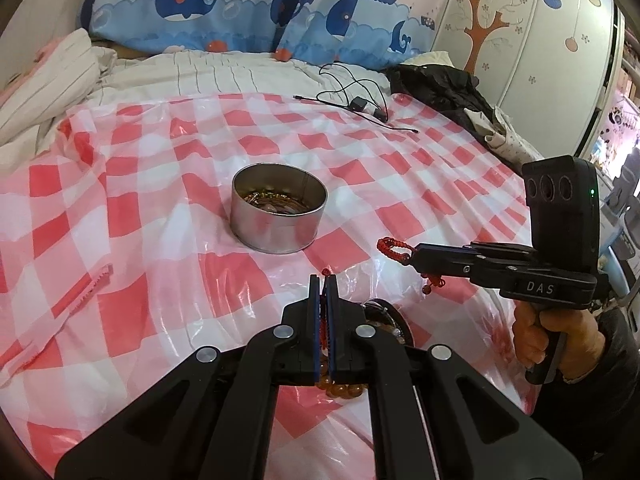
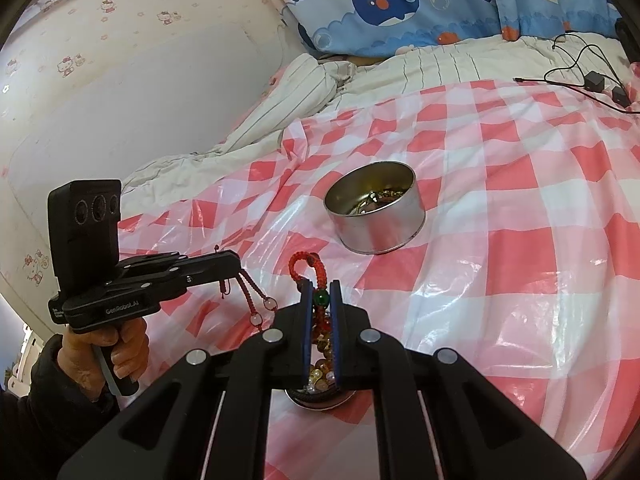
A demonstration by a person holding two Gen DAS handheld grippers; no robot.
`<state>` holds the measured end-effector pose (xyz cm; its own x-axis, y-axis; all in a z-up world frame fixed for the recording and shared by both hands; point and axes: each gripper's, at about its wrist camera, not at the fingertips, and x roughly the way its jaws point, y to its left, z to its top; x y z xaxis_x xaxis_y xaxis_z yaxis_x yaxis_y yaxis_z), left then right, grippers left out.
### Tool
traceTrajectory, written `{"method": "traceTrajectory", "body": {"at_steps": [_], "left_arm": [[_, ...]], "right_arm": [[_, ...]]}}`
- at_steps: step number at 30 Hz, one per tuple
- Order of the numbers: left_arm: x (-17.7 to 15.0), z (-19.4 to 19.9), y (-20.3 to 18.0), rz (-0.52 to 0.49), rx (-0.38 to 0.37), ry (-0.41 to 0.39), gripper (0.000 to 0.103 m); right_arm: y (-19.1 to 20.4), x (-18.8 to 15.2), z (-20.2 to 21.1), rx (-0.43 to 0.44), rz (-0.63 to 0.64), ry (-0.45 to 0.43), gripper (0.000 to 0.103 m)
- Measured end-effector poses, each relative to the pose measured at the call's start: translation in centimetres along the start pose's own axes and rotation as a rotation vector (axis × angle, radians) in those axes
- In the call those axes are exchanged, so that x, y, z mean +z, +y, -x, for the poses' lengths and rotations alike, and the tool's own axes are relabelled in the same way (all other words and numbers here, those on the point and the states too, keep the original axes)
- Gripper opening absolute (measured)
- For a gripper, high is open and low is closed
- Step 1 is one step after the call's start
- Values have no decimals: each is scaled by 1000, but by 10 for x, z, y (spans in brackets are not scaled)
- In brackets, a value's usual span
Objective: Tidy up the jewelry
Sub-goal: 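Carry both red strands over the silver tin and open both grippers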
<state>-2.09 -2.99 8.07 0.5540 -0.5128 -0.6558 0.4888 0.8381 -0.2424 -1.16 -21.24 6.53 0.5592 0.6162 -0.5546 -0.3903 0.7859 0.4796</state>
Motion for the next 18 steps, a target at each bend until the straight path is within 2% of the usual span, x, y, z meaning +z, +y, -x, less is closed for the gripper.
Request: {"method": "traceTrajectory", "body": {"at_steps": [9, 18], "left_arm": [[0, -2, -4, -37, 42, 6, 2], [19, 3, -2, 0, -14, -60, 2]], "right_arm": [[0, 0, -3, 1, -5, 0, 9], [-4, 9, -1, -7, -19, -37, 9]]}}
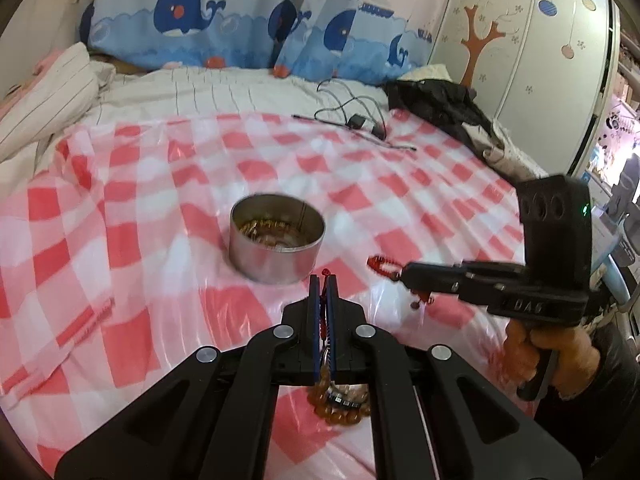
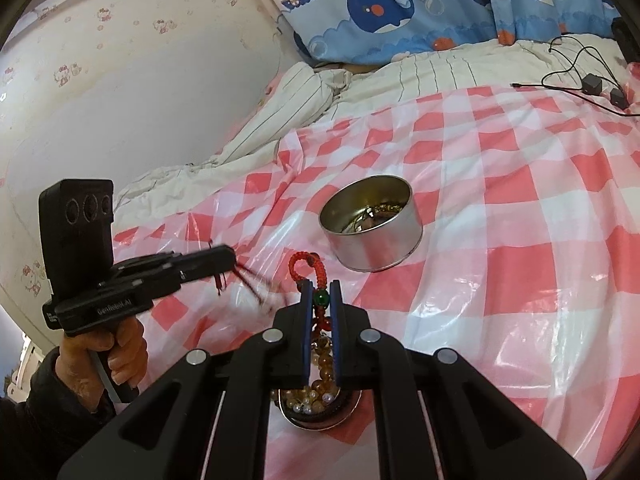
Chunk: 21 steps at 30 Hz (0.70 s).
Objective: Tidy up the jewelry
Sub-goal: 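Carry both red strands over the silver tin and open both grippers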
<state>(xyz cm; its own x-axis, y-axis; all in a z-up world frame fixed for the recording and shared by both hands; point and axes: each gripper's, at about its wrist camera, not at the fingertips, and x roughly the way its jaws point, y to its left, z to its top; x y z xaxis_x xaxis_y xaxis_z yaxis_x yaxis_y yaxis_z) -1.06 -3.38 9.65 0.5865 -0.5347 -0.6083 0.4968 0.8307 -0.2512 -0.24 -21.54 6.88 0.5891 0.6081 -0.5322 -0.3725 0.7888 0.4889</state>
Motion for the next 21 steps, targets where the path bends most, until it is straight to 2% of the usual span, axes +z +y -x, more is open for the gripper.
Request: {"method": "traceTrajectory", "body": {"at_steps": [8, 14, 21], "left_arm": [[19, -6, 0, 36, -39, -20, 2], [35, -16, 8, 65, -49, -34, 2], [65, -38, 21, 109, -80, -68, 3]], "right_arm": [[-3, 5, 2, 2, -13, -9, 9], [-8, 26, -6, -13, -9, -32, 9], [-7, 41, -21, -51, 34, -14, 9]]}}
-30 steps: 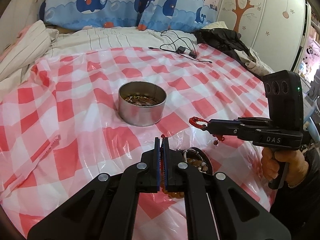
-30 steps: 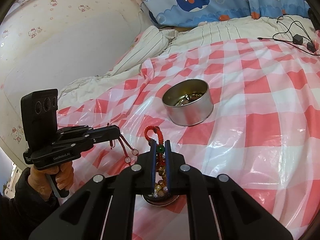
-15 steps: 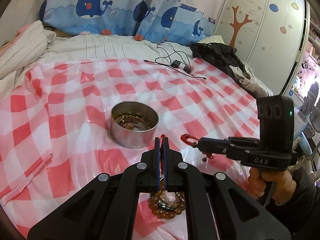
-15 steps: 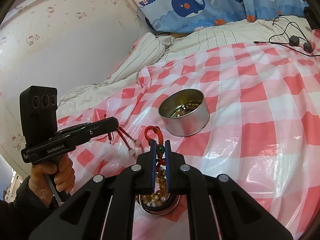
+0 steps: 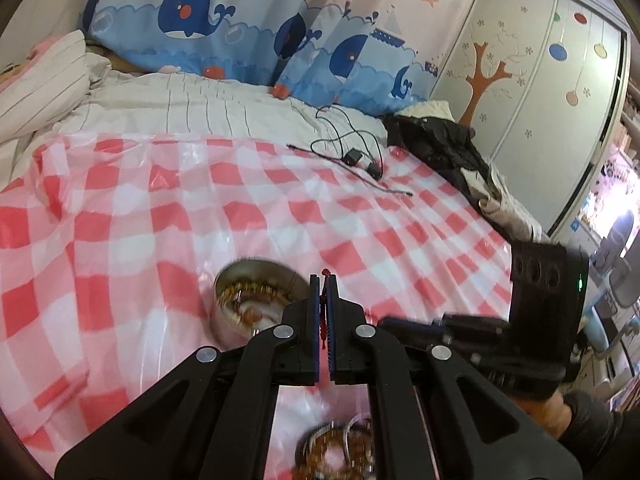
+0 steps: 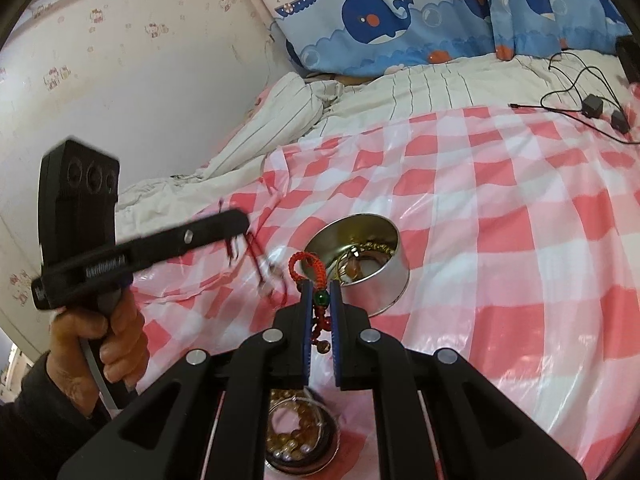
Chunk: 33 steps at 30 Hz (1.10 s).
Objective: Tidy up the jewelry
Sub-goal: 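Carry both red strands over the silver tin and open both grippers, then move both grippers back to the jewelry tray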
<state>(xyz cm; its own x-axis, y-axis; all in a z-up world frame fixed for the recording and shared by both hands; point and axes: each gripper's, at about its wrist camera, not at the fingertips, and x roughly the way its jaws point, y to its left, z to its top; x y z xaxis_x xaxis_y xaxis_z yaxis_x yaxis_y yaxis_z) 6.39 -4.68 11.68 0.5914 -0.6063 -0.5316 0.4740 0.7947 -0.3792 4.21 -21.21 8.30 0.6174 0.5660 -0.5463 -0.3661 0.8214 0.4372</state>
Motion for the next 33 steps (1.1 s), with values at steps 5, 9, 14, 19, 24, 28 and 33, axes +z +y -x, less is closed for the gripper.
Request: {"method": "traceTrajectory", "body": {"at_steps": [5, 9, 14, 19, 24, 28, 33], "left_arm": [[9, -28, 13, 29, 34, 15, 4], [3, -47, 31, 71, 131, 96, 47], [-8, -29, 45, 88, 197, 101, 54], [-33, 1, 43, 75, 248, 95, 65], [-83, 16, 43, 108, 333, 149, 75], [-112, 26, 37, 144, 393, 120, 91], [-136, 30, 34, 173, 447, 93, 95]], "right_arm": [[1, 15, -19, -35, 36, 16, 9], [2, 32, -45, -90, 77, 33, 9], [-4, 34, -82, -159, 107, 103, 32], [-10, 25, -59, -186, 92, 66, 37], [-20, -18, -19, -227, 20, 79, 46], [-25, -63, 4, -286, -62, 121, 48], [-18, -99, 24, -347, -101, 84, 61]]}}
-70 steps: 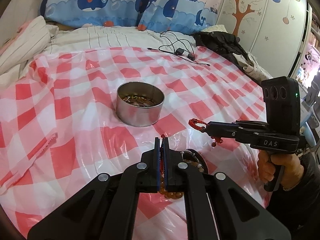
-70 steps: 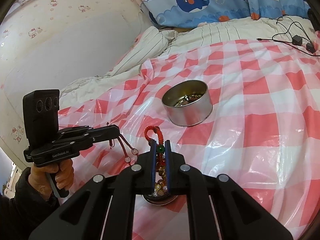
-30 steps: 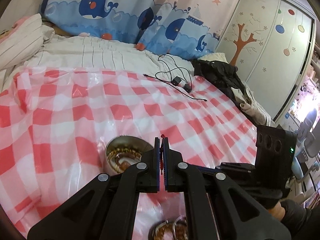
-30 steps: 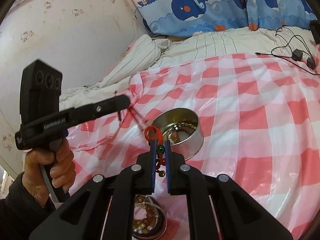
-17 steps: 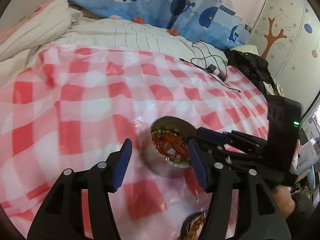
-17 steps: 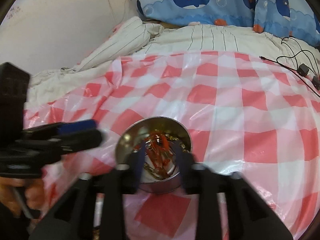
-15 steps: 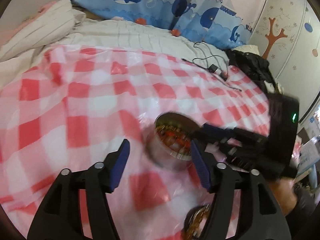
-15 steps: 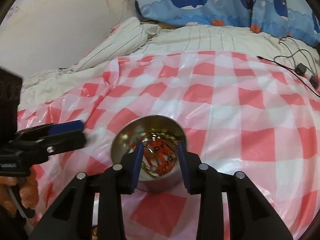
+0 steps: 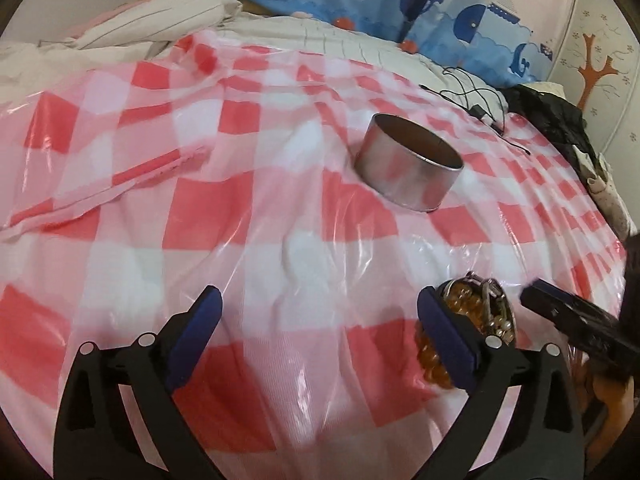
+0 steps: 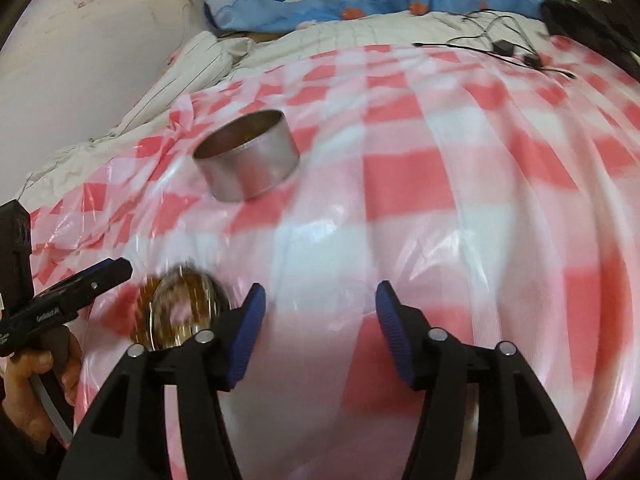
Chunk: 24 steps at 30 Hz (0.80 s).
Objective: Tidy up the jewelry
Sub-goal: 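Move both grippers back to the jewelry tray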
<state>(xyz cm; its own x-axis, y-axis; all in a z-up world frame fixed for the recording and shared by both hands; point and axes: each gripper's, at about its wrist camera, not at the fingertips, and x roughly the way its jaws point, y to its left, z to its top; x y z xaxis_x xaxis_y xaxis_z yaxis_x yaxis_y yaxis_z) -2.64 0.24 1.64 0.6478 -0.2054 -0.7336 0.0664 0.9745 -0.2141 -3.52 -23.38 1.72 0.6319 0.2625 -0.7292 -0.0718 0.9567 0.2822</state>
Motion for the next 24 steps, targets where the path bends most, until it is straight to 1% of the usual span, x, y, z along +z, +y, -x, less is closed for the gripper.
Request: {"method": "traceTrajectory", "body": {"at_steps": [1, 2, 3, 5, 8, 9, 10, 12, 17, 21, 24], "left_arm": [[-1, 1, 0, 4, 6, -6, 95], [-4, 3, 1, 14, 7, -11, 95], [-6, 5, 4, 31, -1, -15, 95], [-10, 8, 9, 60, -16, -21, 95], [-15, 12, 12, 89, -25, -25, 95], [-18, 14, 11, 92, -21, -28, 95], [-20, 16, 11, 92, -17, -30, 95], [-24, 19, 7, 87, -7, -36, 95], [-23, 20, 6, 80, 4, -40, 95], [-24, 20, 5, 77, 11, -43, 95], [-24, 20, 6, 80, 6, -47, 95]], "right_arm": [[0, -3, 3, -6, -6, -15, 64], [0, -4, 5, -7, -7, -25, 73], [-1, -5, 5, -4, -6, -30, 79], [-1, -3, 3, 11, -7, -22, 83], [0, -2, 1, 11, -1, -13, 86], [2, -2, 1, 6, 4, -13, 92], [3, -4, 3, -24, 9, -15, 96], [5, -10, 8, -68, 5, -22, 96], [-1, -21, 19, -61, -28, -42, 96], [6, -24, 17, -102, 8, -35, 96], [4, -25, 17, -97, 6, -44, 96]]}}
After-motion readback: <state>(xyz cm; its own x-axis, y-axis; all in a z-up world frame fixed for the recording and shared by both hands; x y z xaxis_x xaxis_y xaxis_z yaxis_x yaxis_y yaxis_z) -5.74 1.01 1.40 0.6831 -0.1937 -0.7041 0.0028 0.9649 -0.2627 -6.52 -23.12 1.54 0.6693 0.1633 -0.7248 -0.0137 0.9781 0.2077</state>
